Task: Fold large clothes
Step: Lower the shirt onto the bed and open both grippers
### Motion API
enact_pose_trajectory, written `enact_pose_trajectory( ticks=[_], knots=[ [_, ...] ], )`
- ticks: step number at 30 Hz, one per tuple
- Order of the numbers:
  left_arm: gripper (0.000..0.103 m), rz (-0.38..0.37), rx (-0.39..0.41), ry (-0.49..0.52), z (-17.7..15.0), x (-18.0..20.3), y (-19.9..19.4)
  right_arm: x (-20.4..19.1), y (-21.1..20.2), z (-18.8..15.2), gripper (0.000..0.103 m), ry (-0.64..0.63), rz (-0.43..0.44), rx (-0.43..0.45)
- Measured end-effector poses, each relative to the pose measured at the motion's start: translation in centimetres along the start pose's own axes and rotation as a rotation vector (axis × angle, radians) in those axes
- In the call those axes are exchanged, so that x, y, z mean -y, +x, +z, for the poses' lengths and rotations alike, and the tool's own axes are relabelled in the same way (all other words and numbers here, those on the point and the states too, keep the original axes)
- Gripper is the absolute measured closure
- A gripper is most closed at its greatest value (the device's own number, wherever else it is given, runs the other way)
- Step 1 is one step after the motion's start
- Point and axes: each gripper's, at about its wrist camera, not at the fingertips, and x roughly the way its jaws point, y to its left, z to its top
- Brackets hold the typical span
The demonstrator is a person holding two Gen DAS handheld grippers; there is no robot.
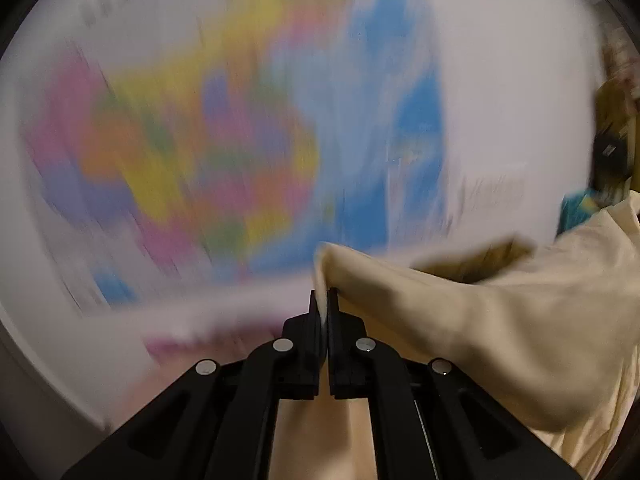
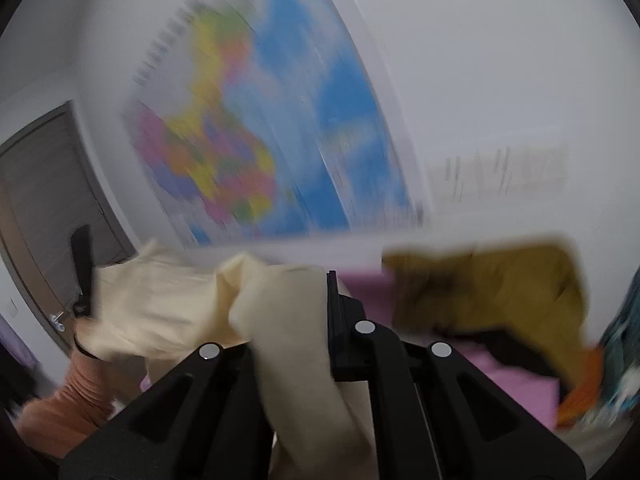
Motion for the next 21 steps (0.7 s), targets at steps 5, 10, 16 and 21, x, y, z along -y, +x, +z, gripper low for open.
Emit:
enact_pose_trajectory(
  ticks=[5, 10, 16, 21],
  knots=[
    [0.102, -0.004, -0.192, -0.010, -3.9, -0.1, 13.2, 5.7, 13.8, -2.6, 0.101, 0.107, -0.069, -0.244],
    [0.101, -0.003, -0.303, -0.048, -5.0, -1.7, 20.4, 11.2, 18.3, -3.1, 0.095, 0.195, -0.201, -0.276],
    [0.063, -0.033, -0.346, -0.037, -5.4, -4.6, 21.7, 9.8, 16.0, -2.7, 0.042, -0.009, -0.464, -0.258],
    [0.041, -0.070, -0.349, 0.029, -6.4, -5.8, 19.3, 1.1, 13.0, -4.0, 0.029, -0.427, -0.478, -0.197]
  ],
)
